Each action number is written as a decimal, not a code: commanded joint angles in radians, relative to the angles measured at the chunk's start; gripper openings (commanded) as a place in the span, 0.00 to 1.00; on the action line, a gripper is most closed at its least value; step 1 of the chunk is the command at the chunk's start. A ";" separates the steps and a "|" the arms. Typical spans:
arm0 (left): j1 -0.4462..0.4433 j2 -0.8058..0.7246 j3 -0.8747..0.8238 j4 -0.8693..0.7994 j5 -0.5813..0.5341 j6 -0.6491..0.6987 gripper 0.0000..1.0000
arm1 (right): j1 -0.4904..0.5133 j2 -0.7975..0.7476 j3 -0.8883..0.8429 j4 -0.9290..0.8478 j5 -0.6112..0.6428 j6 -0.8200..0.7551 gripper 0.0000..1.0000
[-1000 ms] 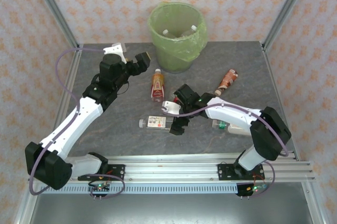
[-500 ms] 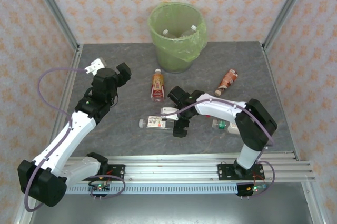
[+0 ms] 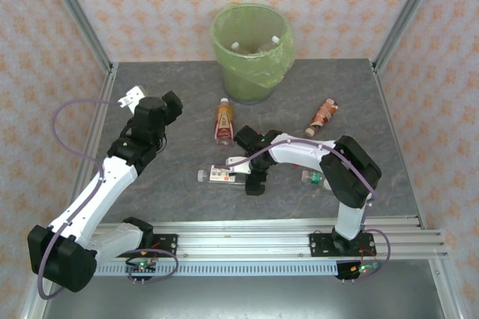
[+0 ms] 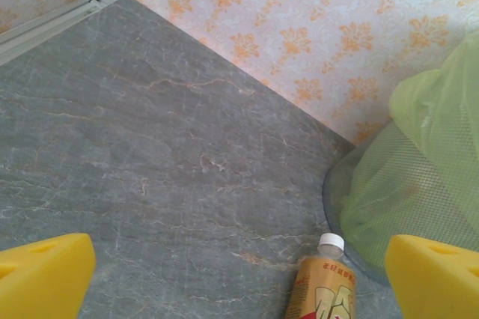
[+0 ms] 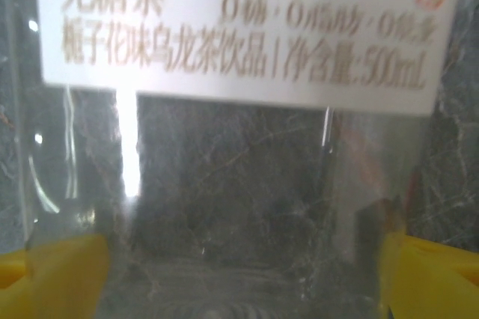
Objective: Put the plastic bottles in the bin
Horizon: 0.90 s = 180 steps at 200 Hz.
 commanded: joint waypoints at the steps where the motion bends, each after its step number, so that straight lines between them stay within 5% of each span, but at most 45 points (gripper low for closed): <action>1: 0.013 0.010 0.002 -0.034 -0.034 -0.024 1.00 | 0.011 0.006 -0.018 0.048 0.016 0.003 0.93; 111: 0.024 0.038 0.026 -0.044 -0.023 -0.037 1.00 | 0.017 -0.001 -0.085 0.149 -0.017 0.125 0.84; 180: 0.026 0.037 0.017 -0.064 -0.026 -0.043 1.00 | 0.017 -0.006 -0.079 0.125 -0.003 0.115 0.65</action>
